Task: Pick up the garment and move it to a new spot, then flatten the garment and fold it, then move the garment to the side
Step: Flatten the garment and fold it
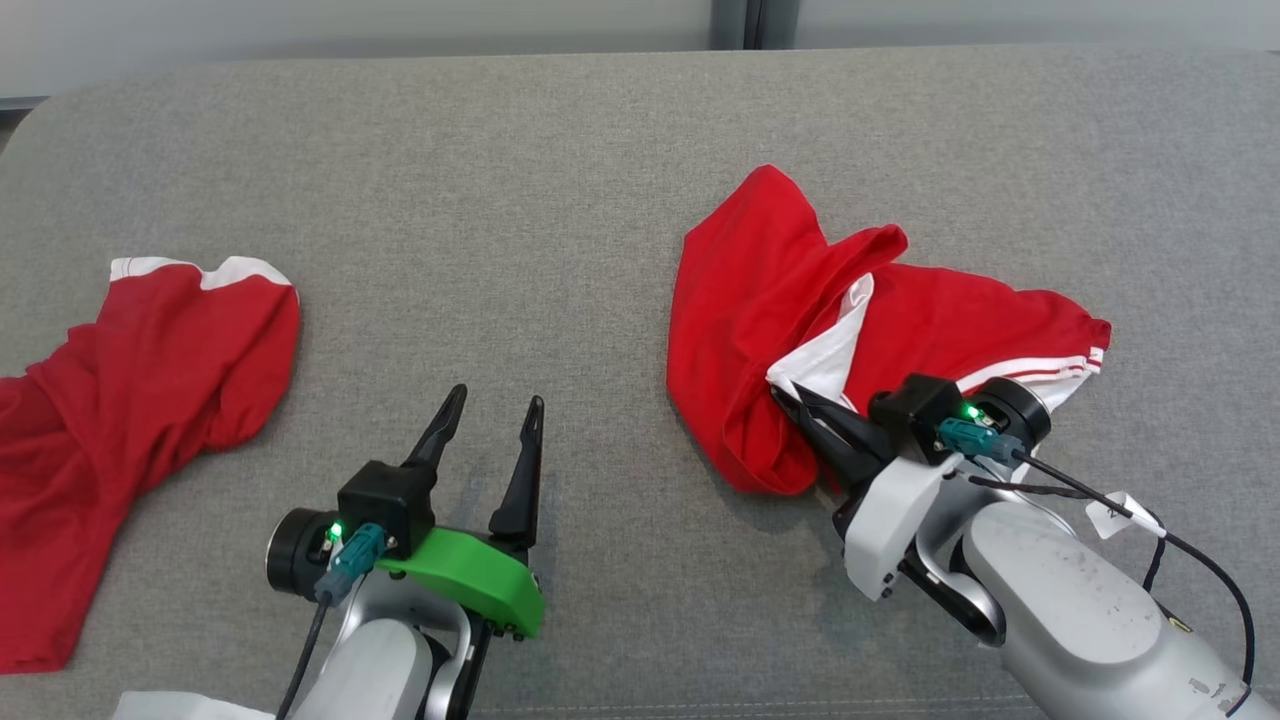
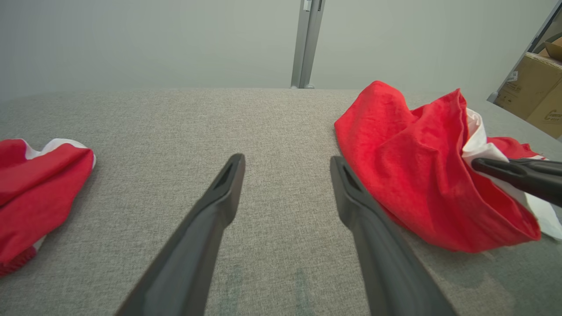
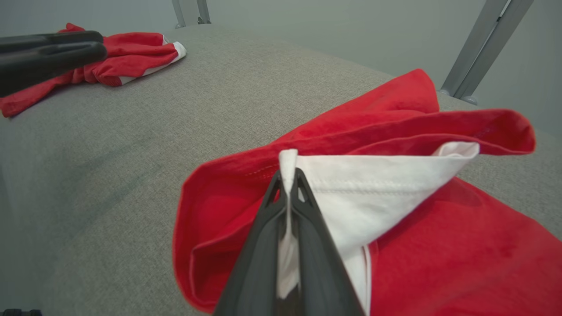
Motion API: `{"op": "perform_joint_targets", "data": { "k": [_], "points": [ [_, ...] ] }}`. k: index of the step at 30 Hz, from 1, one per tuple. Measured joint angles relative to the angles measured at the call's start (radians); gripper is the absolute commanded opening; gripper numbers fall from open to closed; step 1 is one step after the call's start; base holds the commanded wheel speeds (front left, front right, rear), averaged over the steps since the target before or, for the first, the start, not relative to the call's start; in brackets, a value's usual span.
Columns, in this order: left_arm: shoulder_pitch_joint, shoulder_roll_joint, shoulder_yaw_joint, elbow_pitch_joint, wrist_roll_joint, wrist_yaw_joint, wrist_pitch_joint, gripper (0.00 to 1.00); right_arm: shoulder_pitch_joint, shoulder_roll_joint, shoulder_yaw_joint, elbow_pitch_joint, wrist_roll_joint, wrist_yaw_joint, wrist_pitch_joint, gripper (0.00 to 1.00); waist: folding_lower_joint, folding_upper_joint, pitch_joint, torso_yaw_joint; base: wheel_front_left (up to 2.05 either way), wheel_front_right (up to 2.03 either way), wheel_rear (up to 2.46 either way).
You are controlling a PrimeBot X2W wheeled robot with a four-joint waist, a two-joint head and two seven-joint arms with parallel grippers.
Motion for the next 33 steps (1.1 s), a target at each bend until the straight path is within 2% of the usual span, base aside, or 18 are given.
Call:
{"op": "perform_joint_targets", "data": {
  "k": [4,9,14,20,25,33],
  "points": [
    [0.000,-0.001,0.009,0.008,0.000,0.001,-0.002,1.00,0.000,0.008,-0.006,-0.009,0.010,0.000,-0.017,0.00,0.0000,0.0000,-0.006,-0.007,0.00,0.00,0.00],
    [0.000,0.000,0.012,0.009,0.000,0.004,-0.006,1.00,-0.036,-0.011,-0.081,-0.088,0.045,-0.011,-0.047,0.00,0.0000,0.0000,-0.023,-0.019,0.00,0.00,0.00],
    [0.000,-0.001,0.012,0.011,0.000,0.004,-0.009,1.00,-0.158,-0.076,-0.123,-0.199,0.043,-0.008,-0.046,0.00,0.0000,0.0000,-0.049,-0.033,0.00,0.00,0.00],
    [0.000,-0.012,-0.004,0.016,-0.026,0.003,-0.010,1.00,-0.235,-0.183,-0.165,-0.304,0.069,0.000,0.019,0.00,0.0000,0.0000,-0.086,-0.037,0.00,0.00,0.00],
    [0.001,-0.015,-0.013,0.017,-0.039,0.003,-0.011,1.00,-0.243,-0.232,-0.203,-0.349,0.125,0.003,0.071,0.00,0.0000,0.0000,-0.106,-0.027,0.00,0.00,0.00],
    [0.021,-0.015,0.006,0.015,-0.053,0.004,-0.019,1.00,-0.179,-0.351,-0.298,-0.363,0.235,0.009,0.179,0.00,0.0000,0.0000,-0.118,-0.013,0.00,0.00,0.00]
  ]
}}
